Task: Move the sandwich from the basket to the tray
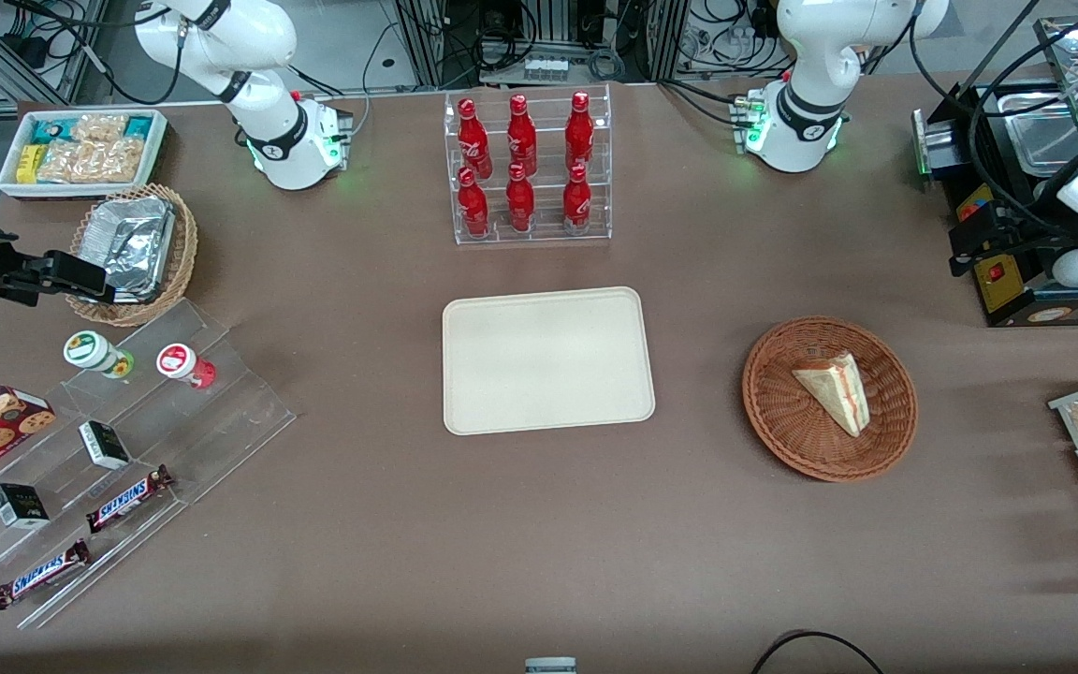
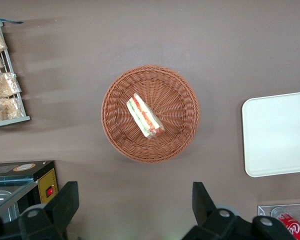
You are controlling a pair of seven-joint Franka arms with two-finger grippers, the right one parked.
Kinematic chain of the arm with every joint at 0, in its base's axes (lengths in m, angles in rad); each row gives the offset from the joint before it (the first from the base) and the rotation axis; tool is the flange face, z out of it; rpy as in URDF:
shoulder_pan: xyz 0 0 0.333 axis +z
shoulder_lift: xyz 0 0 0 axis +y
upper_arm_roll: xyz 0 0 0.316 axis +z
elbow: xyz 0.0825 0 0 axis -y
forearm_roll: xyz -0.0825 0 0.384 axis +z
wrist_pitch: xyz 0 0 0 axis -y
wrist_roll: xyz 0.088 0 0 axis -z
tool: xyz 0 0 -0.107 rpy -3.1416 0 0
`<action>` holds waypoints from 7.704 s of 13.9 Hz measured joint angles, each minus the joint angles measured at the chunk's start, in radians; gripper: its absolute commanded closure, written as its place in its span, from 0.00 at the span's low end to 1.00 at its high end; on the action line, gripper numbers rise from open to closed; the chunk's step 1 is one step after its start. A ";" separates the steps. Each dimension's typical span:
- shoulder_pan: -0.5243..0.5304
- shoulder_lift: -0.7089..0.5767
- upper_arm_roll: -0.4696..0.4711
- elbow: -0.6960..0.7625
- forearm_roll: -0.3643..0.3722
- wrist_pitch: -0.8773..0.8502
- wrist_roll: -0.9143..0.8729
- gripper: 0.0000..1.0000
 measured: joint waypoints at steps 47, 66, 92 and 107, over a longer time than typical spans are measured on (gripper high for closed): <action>-0.032 0.236 0.047 -0.779 0.001 0.927 -0.631 0.98; -0.436 0.213 0.031 -0.224 0.015 0.330 -0.672 1.00; -0.784 0.700 0.027 -0.009 -0.110 0.547 -0.837 0.59; -0.634 0.455 0.062 0.031 -0.107 0.337 -0.835 0.00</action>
